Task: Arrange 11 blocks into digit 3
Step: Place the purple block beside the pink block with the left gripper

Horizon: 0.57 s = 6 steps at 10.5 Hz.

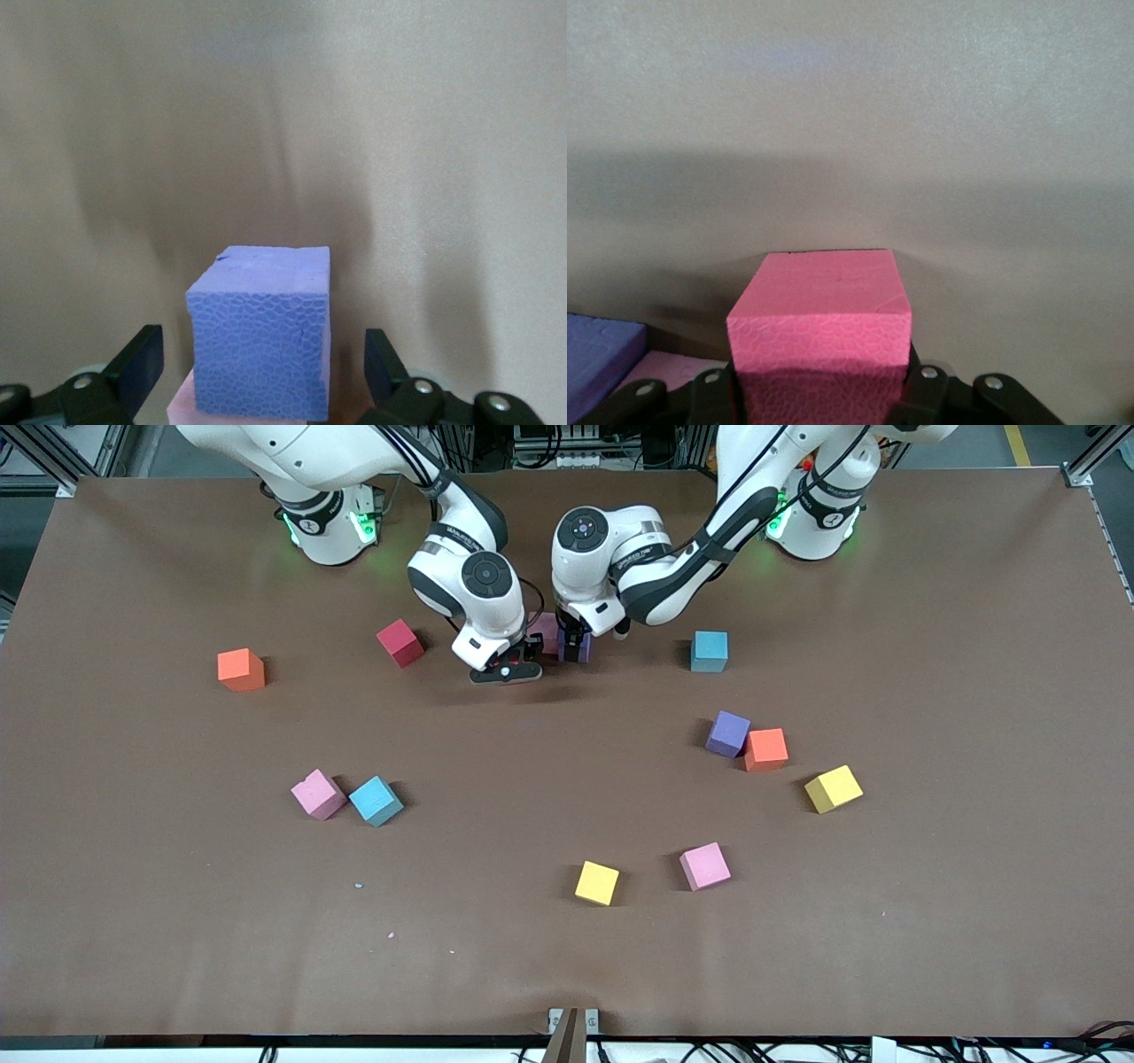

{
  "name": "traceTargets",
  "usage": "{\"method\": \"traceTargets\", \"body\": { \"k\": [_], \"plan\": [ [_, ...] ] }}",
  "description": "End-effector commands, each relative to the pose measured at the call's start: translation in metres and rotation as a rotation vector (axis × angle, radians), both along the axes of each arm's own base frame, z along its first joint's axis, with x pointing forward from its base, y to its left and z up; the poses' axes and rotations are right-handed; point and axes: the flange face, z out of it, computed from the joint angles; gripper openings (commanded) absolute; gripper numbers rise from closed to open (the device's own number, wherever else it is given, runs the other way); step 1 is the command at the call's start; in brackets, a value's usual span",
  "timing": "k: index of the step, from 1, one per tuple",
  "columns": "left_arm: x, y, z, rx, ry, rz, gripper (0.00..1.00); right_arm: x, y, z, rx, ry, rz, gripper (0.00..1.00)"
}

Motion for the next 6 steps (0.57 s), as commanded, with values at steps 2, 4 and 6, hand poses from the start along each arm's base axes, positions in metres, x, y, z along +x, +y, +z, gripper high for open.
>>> {"method": "traceTargets", "body": {
  "k": [2,4,6],
  "plan": [
    [0.002,0.000,0.020,0.015,-0.051,-0.071,1.00,-0.005,-0.005,0.007,0.008,-0.009,-0.014,0.02],
    [0.012,0.008,0.033,0.042,-0.070,-0.115,1.00,-0.006,-0.004,0.007,0.013,-0.011,-0.028,0.02],
    [0.025,0.016,0.042,0.041,-0.079,-0.199,1.00,-0.007,-0.003,0.007,0.011,-0.011,-0.031,0.02]
  ]
}}
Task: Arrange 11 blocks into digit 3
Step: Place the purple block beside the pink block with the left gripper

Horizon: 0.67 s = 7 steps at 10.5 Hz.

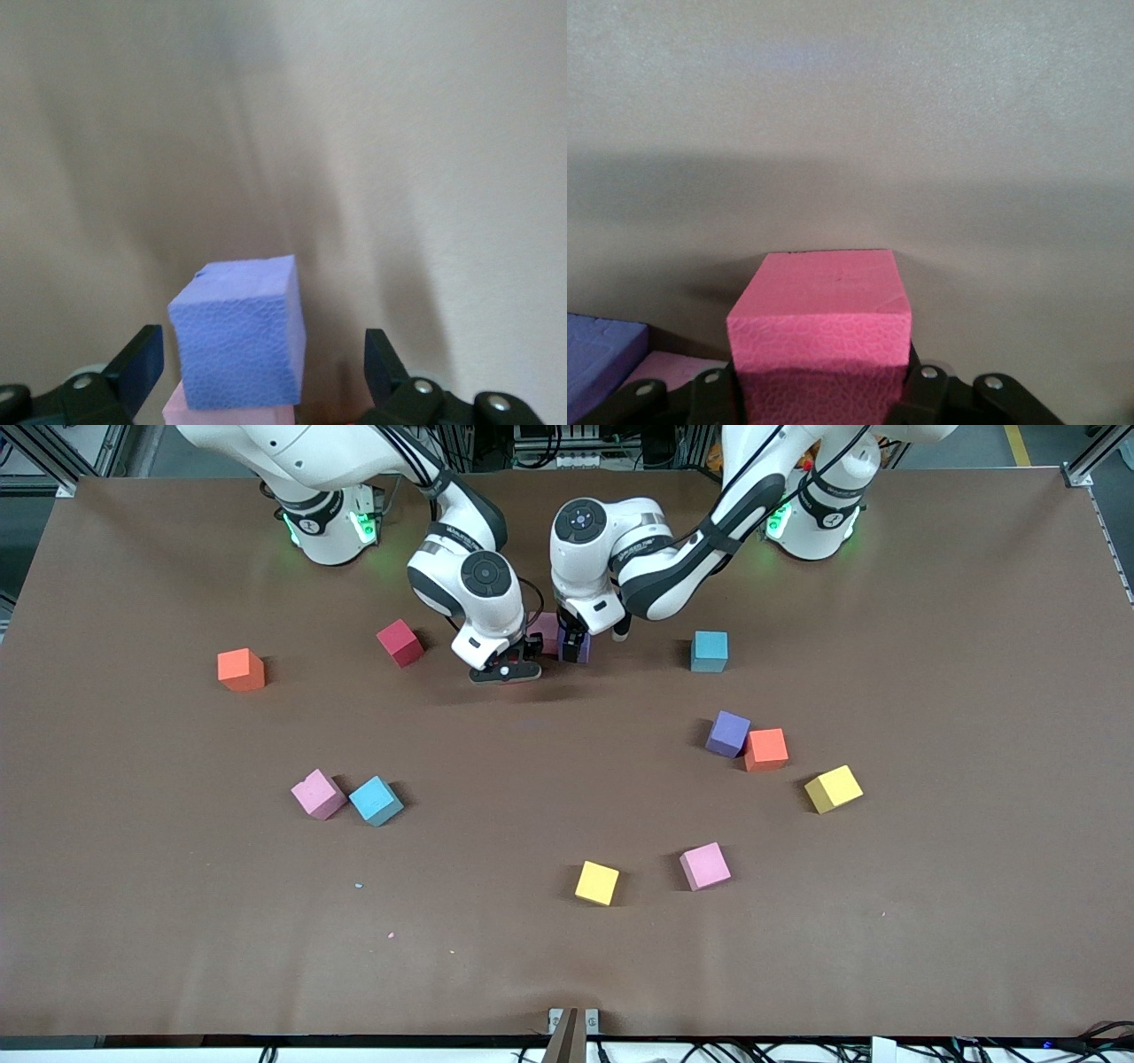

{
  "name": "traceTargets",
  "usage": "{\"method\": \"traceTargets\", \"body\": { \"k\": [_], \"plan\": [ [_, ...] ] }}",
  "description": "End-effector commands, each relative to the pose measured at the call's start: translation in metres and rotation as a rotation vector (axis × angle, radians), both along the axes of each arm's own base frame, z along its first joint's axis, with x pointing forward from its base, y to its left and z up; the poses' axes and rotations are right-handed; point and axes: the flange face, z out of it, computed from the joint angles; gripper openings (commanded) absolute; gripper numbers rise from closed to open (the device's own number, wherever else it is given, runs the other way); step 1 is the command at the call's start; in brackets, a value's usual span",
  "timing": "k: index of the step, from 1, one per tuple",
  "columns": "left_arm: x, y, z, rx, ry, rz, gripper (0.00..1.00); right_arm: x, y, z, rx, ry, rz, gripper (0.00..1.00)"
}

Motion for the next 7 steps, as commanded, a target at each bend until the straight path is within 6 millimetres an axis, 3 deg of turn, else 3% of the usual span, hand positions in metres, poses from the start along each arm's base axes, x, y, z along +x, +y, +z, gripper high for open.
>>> {"method": "traceTargets", "body": {
  "k": [1,7],
  "plan": [
    [0.019,0.014,0.018,0.010,-0.029,-0.136,1.00,-0.009,-0.004,0.006,0.000,-0.003,-0.021,0.02],
    [0.111,0.041,0.059,-0.054,-0.105,-0.377,1.00,-0.014,-0.009,0.001,0.016,-0.010,-0.067,0.02]
  ]
}}
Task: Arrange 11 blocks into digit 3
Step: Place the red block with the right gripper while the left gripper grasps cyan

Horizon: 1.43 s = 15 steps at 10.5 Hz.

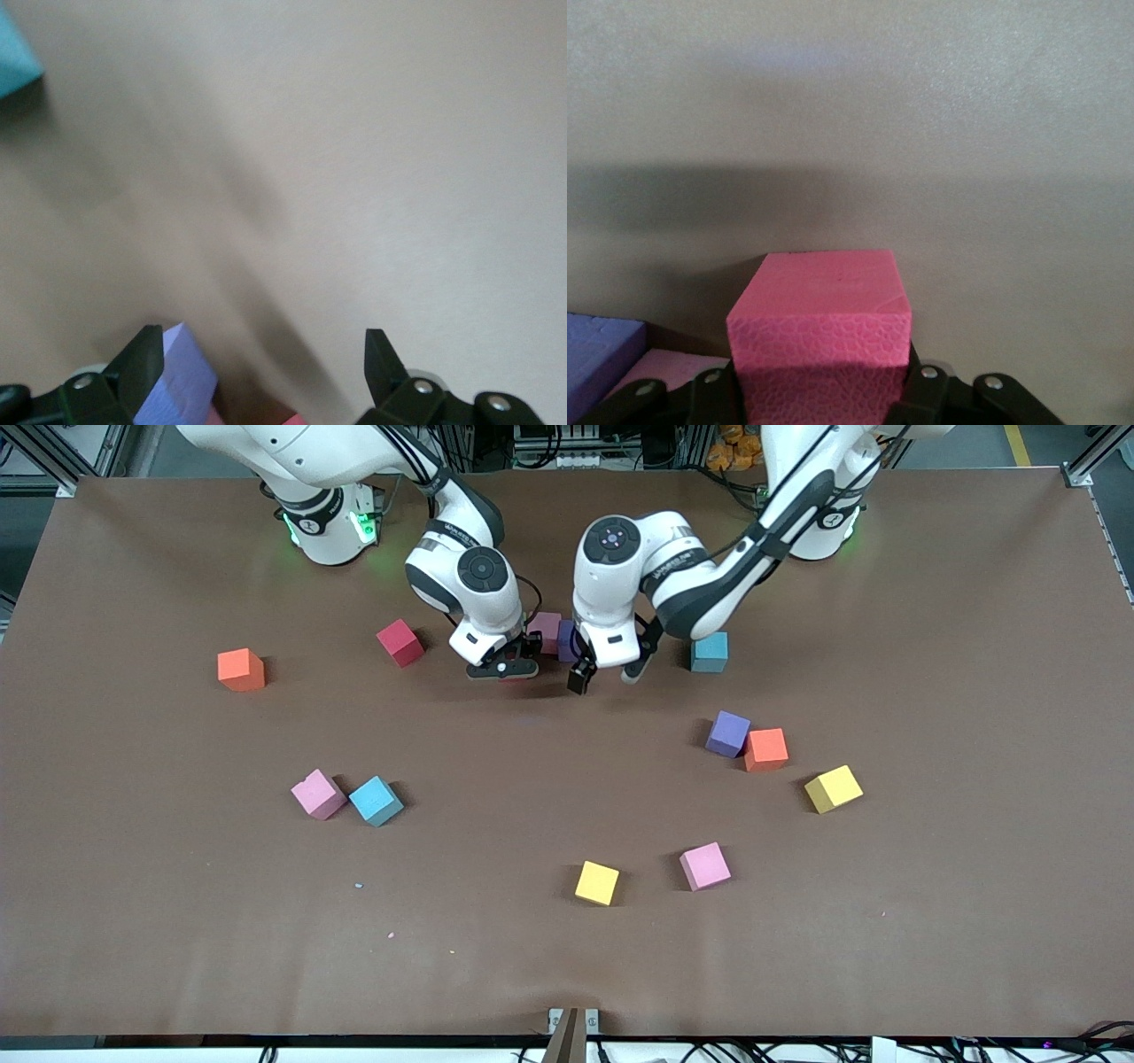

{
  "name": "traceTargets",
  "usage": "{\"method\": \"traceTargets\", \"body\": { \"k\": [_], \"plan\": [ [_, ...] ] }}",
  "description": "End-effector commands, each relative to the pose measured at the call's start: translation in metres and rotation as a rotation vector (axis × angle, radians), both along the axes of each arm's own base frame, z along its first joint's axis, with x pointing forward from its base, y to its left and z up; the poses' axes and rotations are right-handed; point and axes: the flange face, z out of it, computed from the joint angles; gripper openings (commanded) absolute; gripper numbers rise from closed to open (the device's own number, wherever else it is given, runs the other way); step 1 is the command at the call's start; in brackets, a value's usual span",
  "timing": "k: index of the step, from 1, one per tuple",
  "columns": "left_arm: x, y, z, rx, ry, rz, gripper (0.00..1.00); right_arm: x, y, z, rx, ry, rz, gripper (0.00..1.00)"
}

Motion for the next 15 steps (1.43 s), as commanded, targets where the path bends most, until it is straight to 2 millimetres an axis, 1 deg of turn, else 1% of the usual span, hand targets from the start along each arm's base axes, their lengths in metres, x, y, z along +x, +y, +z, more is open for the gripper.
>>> {"method": "traceTargets", "body": {
  "k": [1,3,4,5,6,7,8,10,11,12,13,14,15],
  "plan": [
    [0.026,0.016,0.012,0.022,-0.024,-0.107,1.00,-0.006,-0.005,0.003,0.006,-0.002,-0.047,0.02],
    [0.051,0.026,0.023,0.027,-0.032,-0.186,1.00,-0.007,-0.004,0.003,0.009,-0.003,-0.046,0.02],
    [0.065,0.032,0.029,0.028,-0.037,-0.217,1.00,-0.007,-0.004,0.003,0.006,-0.002,-0.046,0.05],
    [0.074,0.037,0.034,0.034,-0.047,-0.278,1.00,-0.008,-0.005,0.002,-0.006,0.004,-0.041,0.48],
    [0.080,0.040,0.036,0.036,-0.058,-0.340,1.00,-0.009,-0.005,0.002,-0.029,0.016,-0.036,0.99],
    [0.088,0.046,0.037,0.042,-0.066,-0.382,1.00,-0.011,-0.004,0.005,-0.053,0.023,-0.027,1.00],
    [0.093,0.049,0.038,0.045,-0.074,-0.411,1.00,-0.008,-0.005,0.014,-0.063,0.012,-0.025,1.00],
    [0.110,0.060,0.041,0.053,-0.093,-0.470,1.00,-0.004,-0.004,0.040,-0.064,-0.034,-0.011,1.00],
    [0.114,0.065,0.038,0.059,-0.090,-0.480,1.00,-0.002,-0.003,0.051,-0.055,-0.055,-0.013,1.00],
    [0.111,0.071,0.035,0.091,-0.056,-0.522,1.00,0.005,-0.001,0.061,-0.043,-0.075,-0.020,1.00],
    [0.104,0.081,0.031,0.149,0.021,-0.597,1.00,0.011,-0.001,0.070,-0.033,-0.091,-0.031,1.00],
    [0.084,0.091,0.028,0.186,0.065,-0.656,1.00,0.017,-0.003,0.078,-0.027,-0.107,-0.044,1.00],
    [0.061,0.099,0.026,0.209,0.086,-0.700,1.00,0.029,-0.013,0.083,-0.024,-0.118,-0.071,1.00]
  ]
}}
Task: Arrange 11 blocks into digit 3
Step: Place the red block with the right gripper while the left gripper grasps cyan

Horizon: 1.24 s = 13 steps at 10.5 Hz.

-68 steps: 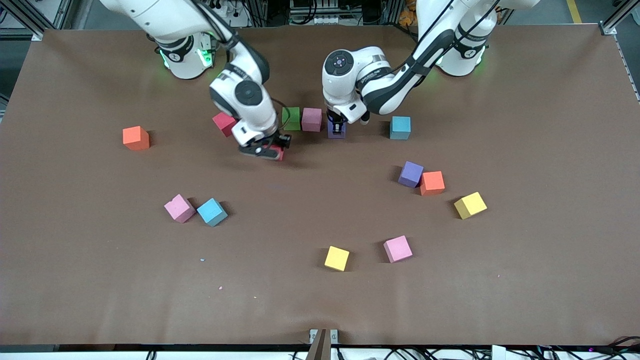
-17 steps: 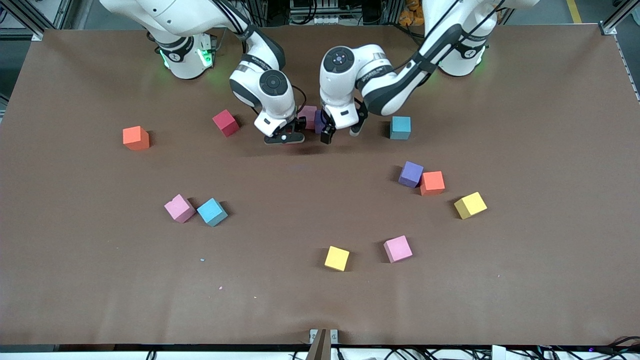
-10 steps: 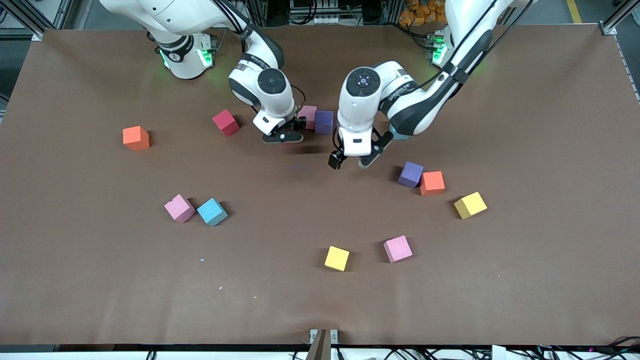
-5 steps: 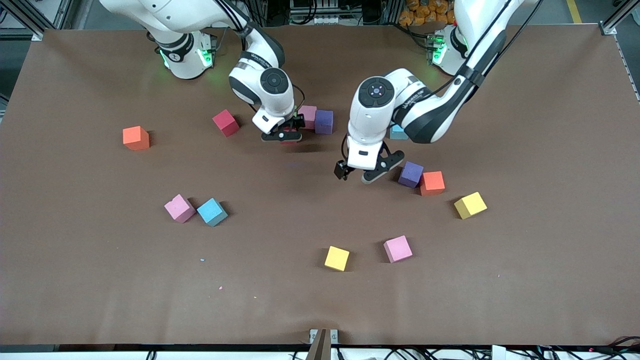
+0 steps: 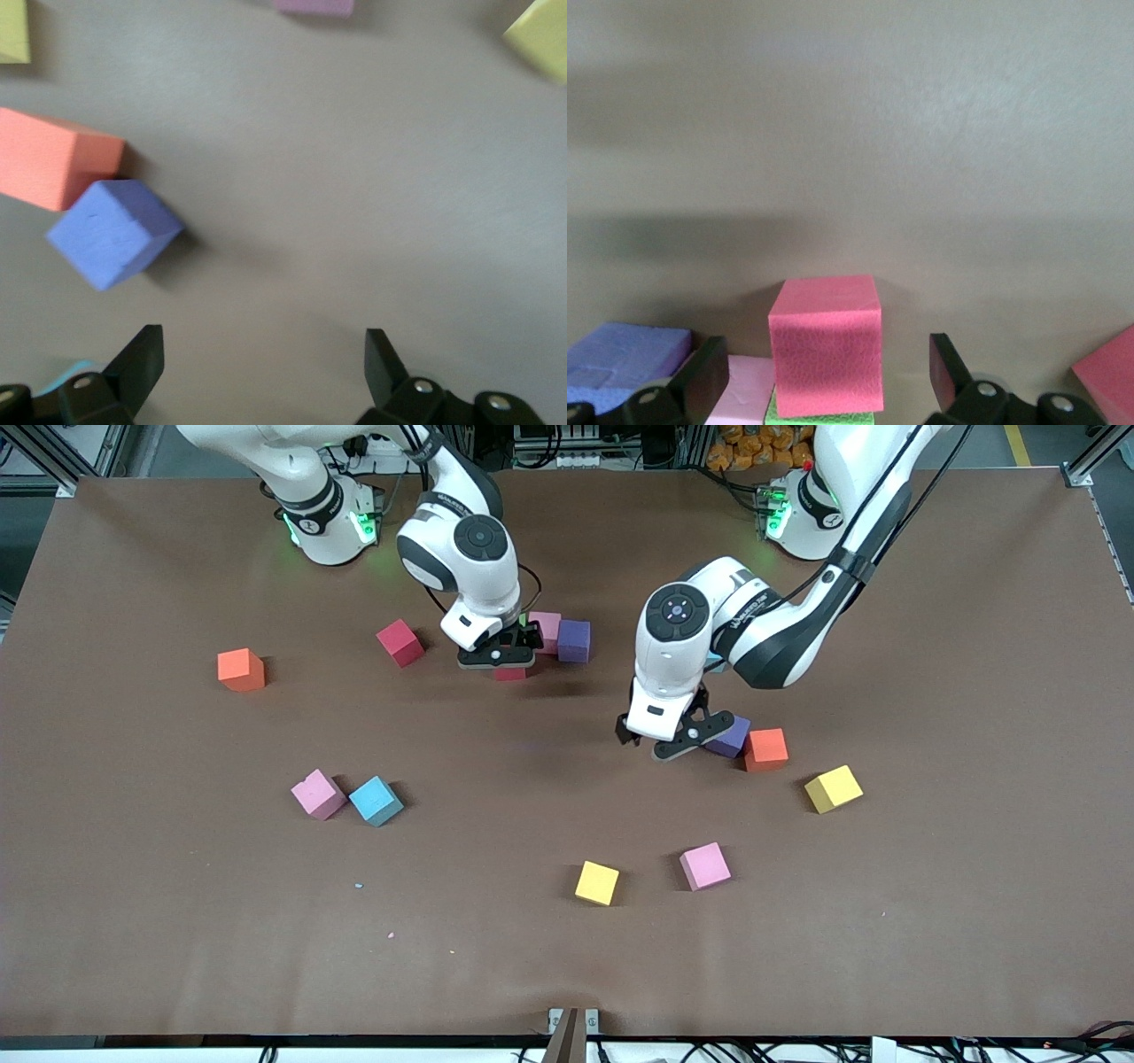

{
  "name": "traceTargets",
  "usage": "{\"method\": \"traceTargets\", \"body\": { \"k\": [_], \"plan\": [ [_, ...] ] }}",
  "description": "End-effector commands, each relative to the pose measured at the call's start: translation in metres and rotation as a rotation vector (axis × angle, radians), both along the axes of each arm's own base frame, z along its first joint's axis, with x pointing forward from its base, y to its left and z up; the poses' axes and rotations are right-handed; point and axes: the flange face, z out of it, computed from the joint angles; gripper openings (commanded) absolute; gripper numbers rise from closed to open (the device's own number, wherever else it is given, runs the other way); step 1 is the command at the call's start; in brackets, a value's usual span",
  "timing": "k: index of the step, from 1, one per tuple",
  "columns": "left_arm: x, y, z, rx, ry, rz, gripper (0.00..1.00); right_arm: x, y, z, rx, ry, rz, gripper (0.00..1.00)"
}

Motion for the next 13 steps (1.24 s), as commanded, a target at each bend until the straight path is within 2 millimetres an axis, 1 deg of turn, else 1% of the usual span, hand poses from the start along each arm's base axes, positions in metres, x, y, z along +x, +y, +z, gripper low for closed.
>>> {"method": "traceTargets", "body": {
  "k": [1,2,3,4,5,6,7,8,9,10,11,12,13],
  "plan": [
    [-0.055,0.022,0.004,0.068,0.045,-0.103,1.00,0.029,-0.021,0.021,0.014,-0.025,-0.083,1.00],
    [-0.074,0.028,-0.007,0.083,0.064,-0.133,1.00,0.054,-0.038,0.028,0.018,-0.033,-0.141,1.00],
    [-0.094,0.032,-0.023,0.070,0.060,-0.162,1.00,0.078,-0.058,0.033,0.019,-0.038,-0.199,1.00],
    [-0.114,0.040,-0.039,0.031,0.024,-0.189,1.00,0.102,-0.080,0.035,0.025,-0.043,-0.275,1.00],
    [-0.122,0.057,-0.050,0.022,0.015,-0.209,1.00,0.130,-0.099,0.026,0.030,-0.033,-0.363,1.00],
    [-0.129,0.062,-0.048,0.035,0.009,-0.221,1.00,0.156,-0.104,0.019,0.049,-0.027,-0.439,1.00],
    [-0.134,0.076,-0.054,0.055,0.021,-0.222,1.00,0.180,-0.111,0.013,0.063,-0.027,-0.539,1.00],
    [-0.137,0.083,-0.058,0.064,0.033,-0.219,1.00,0.199,-0.125,0.003,0.062,-0.025,-0.632,1.00],
    [-0.141,0.086,-0.062,0.060,0.050,-0.204,1.00,0.211,-0.138,-0.006,0.055,-0.023,-0.707,1.00],
    [-0.142,0.095,-0.070,0.057,0.058,-0.195,1.00,0.219,-0.159,-0.012,0.030,-0.021,-0.778,1.00],
    [-0.147,0.099,-0.076,0.043,0.054,-0.197,1.00,0.223,-0.183,-0.019,-0.017,-0.002,-0.821,1.00],
    [-0.152,0.100,-0.080,0.031,0.049,-0.202,1.00,0.230,-0.206,-0.020,-0.039,0.007,-0.855,1.00],
    [-0.157,0.102,-0.085,0.016,0.044,-0.208,1.00,0.239,-0.221,-0.015,-0.031,-0.002,-0.879,1.00]
  ]
}}
